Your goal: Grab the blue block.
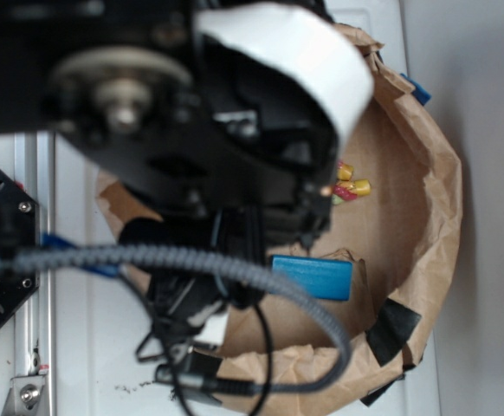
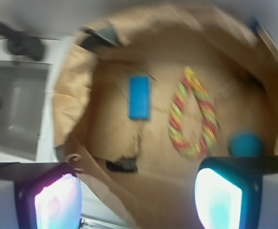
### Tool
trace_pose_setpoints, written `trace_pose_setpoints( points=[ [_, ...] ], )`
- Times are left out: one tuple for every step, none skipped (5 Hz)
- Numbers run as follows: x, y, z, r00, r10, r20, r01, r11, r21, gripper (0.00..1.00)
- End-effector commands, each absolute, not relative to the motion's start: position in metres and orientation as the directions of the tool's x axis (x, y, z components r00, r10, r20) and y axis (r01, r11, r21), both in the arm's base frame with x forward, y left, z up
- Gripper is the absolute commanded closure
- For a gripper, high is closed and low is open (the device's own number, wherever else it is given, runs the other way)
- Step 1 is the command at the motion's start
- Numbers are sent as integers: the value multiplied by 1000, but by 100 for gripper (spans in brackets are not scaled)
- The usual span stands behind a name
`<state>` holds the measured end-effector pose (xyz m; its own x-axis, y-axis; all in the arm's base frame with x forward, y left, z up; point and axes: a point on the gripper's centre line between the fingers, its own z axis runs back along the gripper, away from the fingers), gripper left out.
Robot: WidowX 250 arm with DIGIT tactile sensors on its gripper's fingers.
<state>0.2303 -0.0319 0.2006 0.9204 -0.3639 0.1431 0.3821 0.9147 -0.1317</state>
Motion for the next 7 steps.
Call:
trace_pose_setpoints(
  points=[
    [230,-34,209,918,-356,177,379,917,-122,0],
    [230,-34,209,918,-356,177,379,917,-122,0],
    [230,-34,209,918,-356,177,379,917,-122,0],
    [246,-28,169,934,-330,140,343,936,-78,0],
    [257,-23,137,947,-297,120,310,945,-106,0],
    [261,-23,119,958,-255,132,268,959,-92,0],
    [271,-14,102,962,-219,163,242,960,-141,0]
  ],
)
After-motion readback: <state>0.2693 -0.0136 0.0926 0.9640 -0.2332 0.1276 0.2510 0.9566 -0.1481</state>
